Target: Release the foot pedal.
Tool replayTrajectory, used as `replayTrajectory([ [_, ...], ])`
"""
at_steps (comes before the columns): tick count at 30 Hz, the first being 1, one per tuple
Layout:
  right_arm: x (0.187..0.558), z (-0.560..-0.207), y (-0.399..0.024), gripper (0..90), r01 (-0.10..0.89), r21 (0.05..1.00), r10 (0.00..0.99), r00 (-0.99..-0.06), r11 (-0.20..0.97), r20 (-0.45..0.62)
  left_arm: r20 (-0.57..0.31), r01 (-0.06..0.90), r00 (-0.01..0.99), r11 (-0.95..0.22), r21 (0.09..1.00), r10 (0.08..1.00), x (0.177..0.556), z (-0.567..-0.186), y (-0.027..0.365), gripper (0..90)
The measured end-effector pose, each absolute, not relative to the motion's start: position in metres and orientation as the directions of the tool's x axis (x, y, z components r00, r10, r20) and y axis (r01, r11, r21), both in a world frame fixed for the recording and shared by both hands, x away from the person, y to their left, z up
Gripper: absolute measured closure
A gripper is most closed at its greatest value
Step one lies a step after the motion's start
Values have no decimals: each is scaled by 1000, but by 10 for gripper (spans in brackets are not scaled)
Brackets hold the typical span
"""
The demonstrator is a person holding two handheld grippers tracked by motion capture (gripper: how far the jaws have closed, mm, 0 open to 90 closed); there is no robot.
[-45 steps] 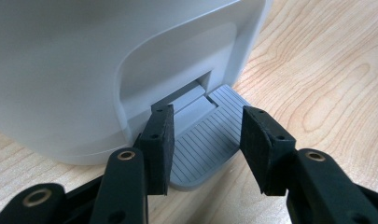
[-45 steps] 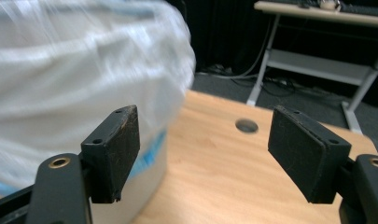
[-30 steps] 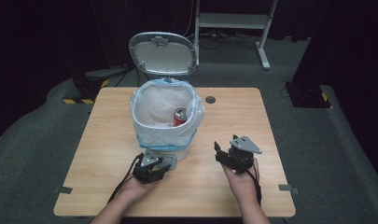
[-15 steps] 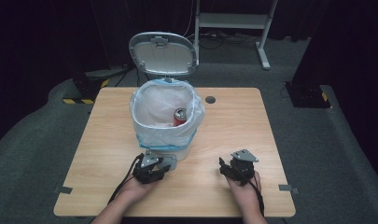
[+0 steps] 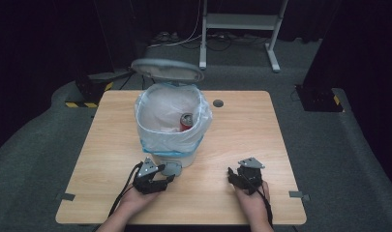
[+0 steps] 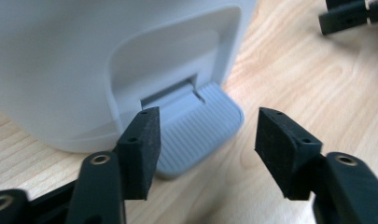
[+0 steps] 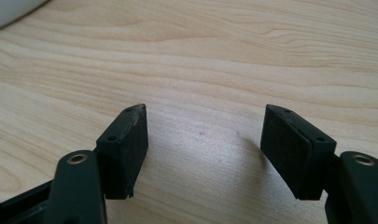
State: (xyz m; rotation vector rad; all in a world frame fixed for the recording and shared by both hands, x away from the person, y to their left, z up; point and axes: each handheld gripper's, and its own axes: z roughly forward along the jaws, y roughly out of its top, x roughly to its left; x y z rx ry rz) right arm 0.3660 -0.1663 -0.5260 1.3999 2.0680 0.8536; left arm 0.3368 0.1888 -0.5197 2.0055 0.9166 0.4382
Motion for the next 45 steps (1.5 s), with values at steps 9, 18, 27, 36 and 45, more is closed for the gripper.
replayTrajectory([
  [9, 370, -526, -169, 307, 644, 724, 939, -344, 249, -16, -17, 413, 681, -365, 835, 732, 323, -505, 214, 364],
  [18, 377, -526, -166, 294, 640, 724, 934, -356, 259, -19, -28, 491, 550, -297, 819, 835, 323, -509, 280, 346],
  [27, 381, -526, -163, 292, 638, 722, 928, -372, 266, -13, 43, 557, 394, -275, 784, 918, 313, -526, 358, 288],
  [36, 381, -527, -163, 291, 636, 723, 927, -375, 270, -16, -14, 638, 341, -220, 738, 940, 326, -530, 367, 277],
  [45, 382, -527, -162, 291, 635, 723, 927, -374, 271, -19, -5, 633, 353, -235, 737, 935, 324, -531, 365, 278],
])
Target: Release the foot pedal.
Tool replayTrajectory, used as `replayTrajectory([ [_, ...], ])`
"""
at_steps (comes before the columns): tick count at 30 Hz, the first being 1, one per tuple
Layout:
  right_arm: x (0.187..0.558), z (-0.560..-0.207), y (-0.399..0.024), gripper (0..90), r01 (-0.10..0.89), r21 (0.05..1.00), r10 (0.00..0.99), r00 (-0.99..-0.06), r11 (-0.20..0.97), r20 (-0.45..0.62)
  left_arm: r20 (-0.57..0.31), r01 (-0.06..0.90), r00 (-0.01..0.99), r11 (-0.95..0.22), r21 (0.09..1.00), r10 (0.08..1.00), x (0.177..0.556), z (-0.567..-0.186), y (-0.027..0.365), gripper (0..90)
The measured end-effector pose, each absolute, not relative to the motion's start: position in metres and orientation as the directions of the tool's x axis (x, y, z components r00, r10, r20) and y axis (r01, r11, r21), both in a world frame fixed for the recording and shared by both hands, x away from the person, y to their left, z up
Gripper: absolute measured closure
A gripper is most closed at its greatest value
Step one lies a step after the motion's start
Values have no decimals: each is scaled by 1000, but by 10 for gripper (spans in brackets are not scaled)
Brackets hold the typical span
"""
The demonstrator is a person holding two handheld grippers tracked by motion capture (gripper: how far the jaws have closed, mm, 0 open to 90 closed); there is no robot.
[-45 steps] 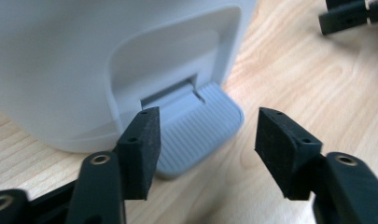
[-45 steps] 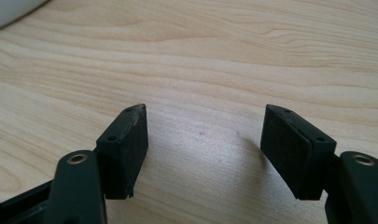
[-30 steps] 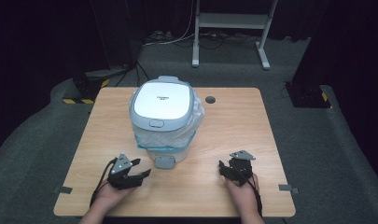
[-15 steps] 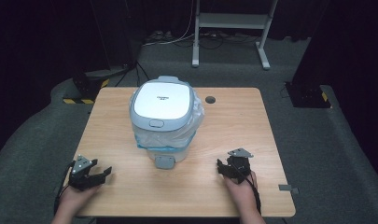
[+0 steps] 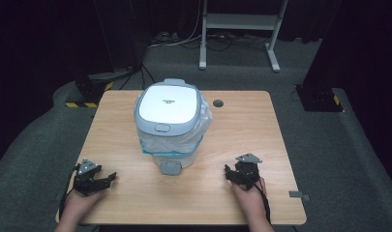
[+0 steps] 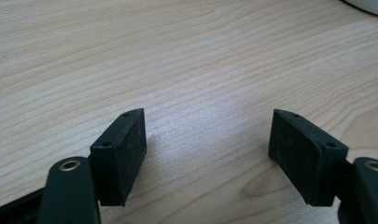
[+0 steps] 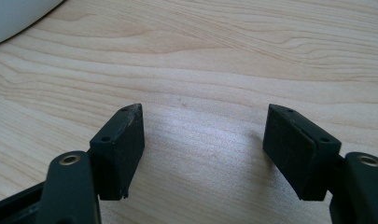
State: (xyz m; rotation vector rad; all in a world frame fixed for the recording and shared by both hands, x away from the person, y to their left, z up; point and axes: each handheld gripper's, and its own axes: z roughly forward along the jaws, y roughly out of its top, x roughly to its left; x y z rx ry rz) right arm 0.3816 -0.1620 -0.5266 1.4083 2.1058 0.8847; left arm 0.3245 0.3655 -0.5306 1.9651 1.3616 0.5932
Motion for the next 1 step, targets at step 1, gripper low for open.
replayTrajectory([
  [1, 382, -527, -162, 291, 635, 723, 927, -374, 271, -19, -5, 633, 355, -236, 737, 935, 324, -531, 365, 279],
])
